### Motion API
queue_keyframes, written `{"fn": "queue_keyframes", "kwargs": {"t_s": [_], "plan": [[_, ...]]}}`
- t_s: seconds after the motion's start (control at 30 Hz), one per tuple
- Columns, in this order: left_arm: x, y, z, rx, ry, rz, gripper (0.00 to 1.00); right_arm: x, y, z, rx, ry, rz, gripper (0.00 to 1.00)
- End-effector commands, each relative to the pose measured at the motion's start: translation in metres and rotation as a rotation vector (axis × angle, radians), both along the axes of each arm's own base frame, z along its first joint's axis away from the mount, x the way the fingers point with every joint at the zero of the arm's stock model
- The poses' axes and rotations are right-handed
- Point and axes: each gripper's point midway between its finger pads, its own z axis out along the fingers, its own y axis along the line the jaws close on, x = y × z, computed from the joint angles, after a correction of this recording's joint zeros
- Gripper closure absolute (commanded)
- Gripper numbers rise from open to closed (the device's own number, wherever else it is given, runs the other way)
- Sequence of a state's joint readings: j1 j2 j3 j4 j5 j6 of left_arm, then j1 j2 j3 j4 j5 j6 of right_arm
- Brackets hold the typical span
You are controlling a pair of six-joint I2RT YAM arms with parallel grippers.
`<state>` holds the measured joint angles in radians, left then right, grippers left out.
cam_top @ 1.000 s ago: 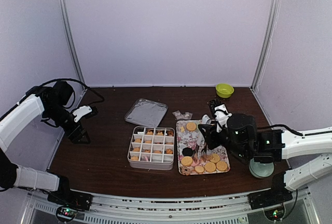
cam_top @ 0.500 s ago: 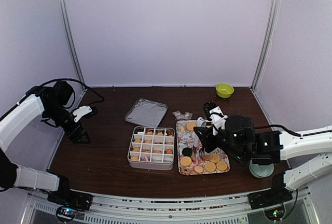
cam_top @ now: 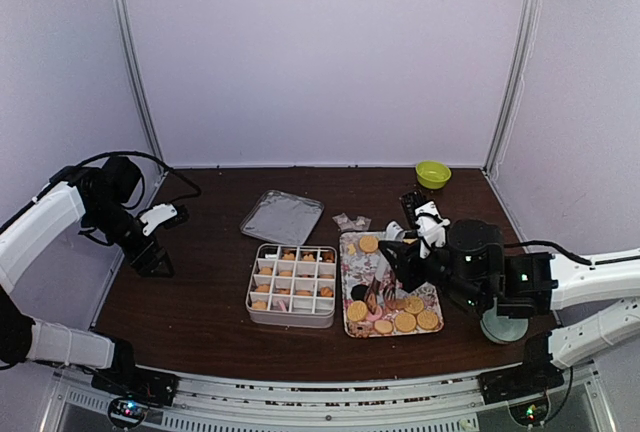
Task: Pack the cookies
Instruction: Adjust the fake cookies on the plate.
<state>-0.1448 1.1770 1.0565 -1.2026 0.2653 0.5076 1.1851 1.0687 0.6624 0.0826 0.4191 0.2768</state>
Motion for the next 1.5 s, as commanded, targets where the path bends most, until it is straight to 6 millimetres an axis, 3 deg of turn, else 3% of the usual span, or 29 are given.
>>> {"fn": "queue_keyframes", "kwargs": {"t_s": [0.0,0.43,1.0,1.2,1.47], "plan": [[0.008,0.0,0.01,-0.006,-0.037,0.006,0.26,-0.002,0.009,-0.008,0.017,0.024,0.016,0.68],[0.007,0.002,0.01,0.001,-0.035,0.008,0.26,0.008,0.003,-0.025,-0.084,-0.002,-0.048,0.69],[0.007,0.001,0.014,-0.002,-0.036,0.007,0.26,0.053,-0.024,0.003,-0.171,-0.111,-0.167,0.71],[0.008,0.0,0.017,-0.008,-0.041,0.009,0.26,0.049,-0.018,0.019,-0.112,-0.108,-0.125,0.71],[0.008,0.0,0.014,-0.006,-0.032,0.006,0.27,0.047,-0.013,0.015,-0.066,-0.09,-0.102,0.65]]}}
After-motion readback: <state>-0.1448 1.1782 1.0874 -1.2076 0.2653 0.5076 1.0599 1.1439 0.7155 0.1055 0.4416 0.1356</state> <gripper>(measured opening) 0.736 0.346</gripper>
